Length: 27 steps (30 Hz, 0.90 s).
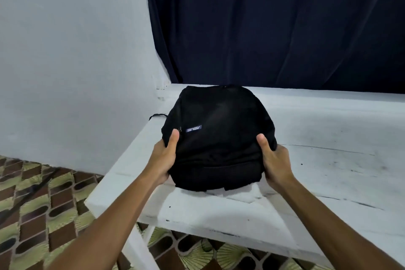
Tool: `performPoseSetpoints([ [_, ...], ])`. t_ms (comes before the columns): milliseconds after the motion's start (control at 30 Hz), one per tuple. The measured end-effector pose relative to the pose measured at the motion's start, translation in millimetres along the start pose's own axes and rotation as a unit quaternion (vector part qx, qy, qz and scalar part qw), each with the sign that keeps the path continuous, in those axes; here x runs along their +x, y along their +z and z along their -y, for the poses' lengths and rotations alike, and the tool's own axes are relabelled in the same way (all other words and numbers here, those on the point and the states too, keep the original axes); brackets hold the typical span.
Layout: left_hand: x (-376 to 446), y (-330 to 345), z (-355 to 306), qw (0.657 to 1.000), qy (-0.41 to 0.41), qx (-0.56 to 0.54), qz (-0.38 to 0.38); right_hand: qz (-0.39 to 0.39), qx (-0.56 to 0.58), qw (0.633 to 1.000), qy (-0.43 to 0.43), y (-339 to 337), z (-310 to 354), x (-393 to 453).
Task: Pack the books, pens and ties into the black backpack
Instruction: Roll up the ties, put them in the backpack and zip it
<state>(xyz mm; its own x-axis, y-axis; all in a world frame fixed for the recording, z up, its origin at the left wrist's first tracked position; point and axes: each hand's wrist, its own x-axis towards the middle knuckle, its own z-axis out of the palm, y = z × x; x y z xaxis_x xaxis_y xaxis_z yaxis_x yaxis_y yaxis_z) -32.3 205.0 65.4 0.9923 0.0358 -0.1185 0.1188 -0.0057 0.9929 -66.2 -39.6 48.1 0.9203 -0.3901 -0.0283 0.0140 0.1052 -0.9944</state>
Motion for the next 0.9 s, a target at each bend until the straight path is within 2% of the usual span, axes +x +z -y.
performPoseSetpoints([
  [200, -8.0, 3.4, -86.2, 0.995, 0.021, -0.077, 0.052, 0.026, 0.073, 0.995, -0.064, 0.7, 90.3, 10.8],
  [333, -0.6, 10.0, -126.3, 0.985, 0.005, -0.136, 0.102, 0.037, 0.065, 0.996, -0.049, -0.1, 130.8, 29.3],
  [567, 62.4, 38.8, -192.6, 0.961, -0.019, -0.229, 0.157, -0.001, 0.108, 0.994, -0.013, 17.1, 191.5, 94.0],
  [667, 102.6, 45.7, -208.6, 0.965, -0.028, -0.232, 0.12, -0.015, 0.129, 0.991, 0.017, 32.6, 204.0, 133.3],
  [800, 145.2, 49.8, -213.1, 0.97, -0.054, -0.223, 0.081, -0.012, 0.096, 0.995, 0.029, 49.3, 206.6, 182.2],
  [900, 162.7, 55.4, -208.7, 0.975, -0.064, -0.199, 0.073, 0.027, 0.02, 0.999, 0.03, 42.5, 202.8, 202.2],
])
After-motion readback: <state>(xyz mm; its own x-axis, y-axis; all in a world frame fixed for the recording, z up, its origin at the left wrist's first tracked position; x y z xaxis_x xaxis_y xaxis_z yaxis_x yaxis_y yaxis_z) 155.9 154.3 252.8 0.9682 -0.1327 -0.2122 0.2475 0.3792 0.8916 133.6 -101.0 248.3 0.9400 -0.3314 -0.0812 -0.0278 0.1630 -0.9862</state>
